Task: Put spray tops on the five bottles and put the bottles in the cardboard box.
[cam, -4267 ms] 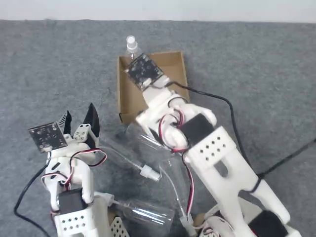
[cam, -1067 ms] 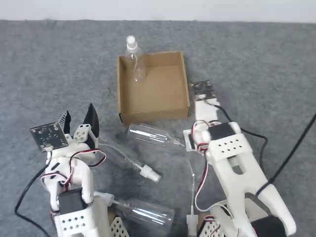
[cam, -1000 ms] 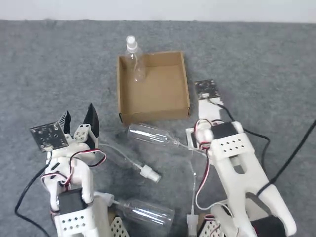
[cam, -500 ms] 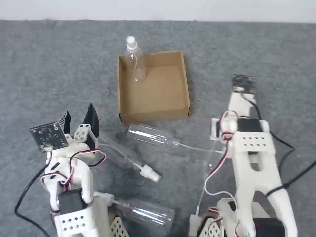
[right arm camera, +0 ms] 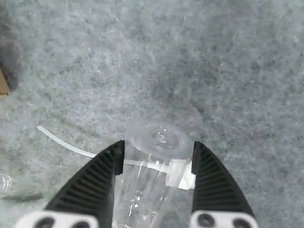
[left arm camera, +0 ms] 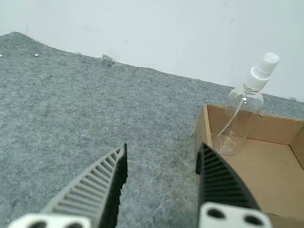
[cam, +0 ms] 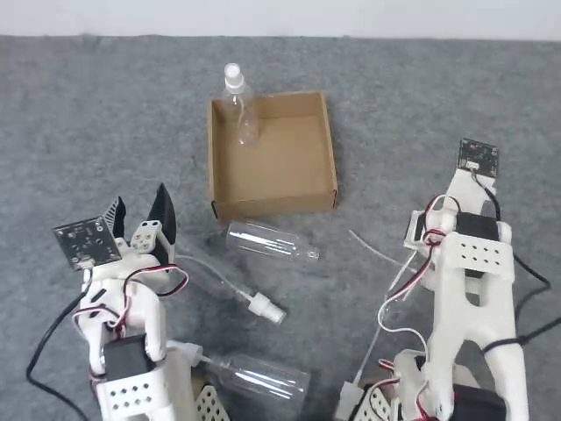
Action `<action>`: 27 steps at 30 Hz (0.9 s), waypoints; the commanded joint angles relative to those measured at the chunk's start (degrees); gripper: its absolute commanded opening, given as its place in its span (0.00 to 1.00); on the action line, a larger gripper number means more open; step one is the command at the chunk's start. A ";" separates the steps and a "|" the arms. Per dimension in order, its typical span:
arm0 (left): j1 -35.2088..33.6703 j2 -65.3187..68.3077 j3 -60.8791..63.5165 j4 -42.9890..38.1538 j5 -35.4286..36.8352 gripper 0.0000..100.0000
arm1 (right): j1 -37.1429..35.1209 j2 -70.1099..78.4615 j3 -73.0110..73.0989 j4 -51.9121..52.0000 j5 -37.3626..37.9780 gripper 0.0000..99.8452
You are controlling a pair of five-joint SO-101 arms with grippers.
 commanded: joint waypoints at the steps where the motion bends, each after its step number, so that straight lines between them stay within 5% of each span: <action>1: -0.26 -0.88 -0.57 -0.88 -0.62 0.22 | 0.66 -2.68 -3.08 0.84 -0.35 0.12; 7: -0.26 -0.88 -0.57 -0.88 -0.62 0.22 | 0.57 -2.68 -3.16 0.84 -0.09 0.33; 27: -0.26 -0.88 -0.57 -0.88 -0.62 0.22 | -9.36 -2.68 -18.81 20.53 11.25 0.33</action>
